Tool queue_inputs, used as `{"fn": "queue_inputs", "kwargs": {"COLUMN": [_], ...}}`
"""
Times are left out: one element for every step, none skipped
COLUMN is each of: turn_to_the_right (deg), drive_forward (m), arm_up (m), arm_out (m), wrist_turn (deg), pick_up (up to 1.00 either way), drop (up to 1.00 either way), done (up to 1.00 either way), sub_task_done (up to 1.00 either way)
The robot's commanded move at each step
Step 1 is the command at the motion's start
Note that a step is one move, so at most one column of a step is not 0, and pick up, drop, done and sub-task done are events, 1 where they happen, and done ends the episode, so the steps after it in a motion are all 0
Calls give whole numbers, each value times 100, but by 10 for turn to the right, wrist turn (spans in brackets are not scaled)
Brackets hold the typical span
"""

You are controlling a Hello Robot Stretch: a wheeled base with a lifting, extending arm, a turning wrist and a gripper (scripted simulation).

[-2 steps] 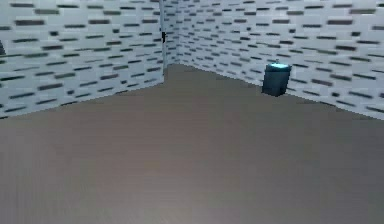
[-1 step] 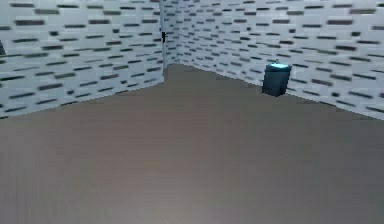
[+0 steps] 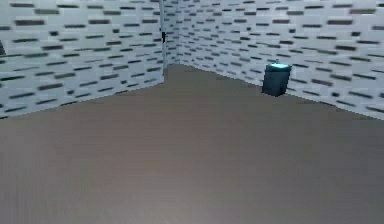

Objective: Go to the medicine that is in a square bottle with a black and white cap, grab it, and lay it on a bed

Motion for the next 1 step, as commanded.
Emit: {"fn": "queue_inputs", "kwargs": {"turn_to_the_right": [0], "drive_forward": [0], "arm_up": [0], "arm_out": [-40], "wrist_turn": [0], "pick_up": [0], "drop": [0], "done": [0], "sub_task_done": [0]}}
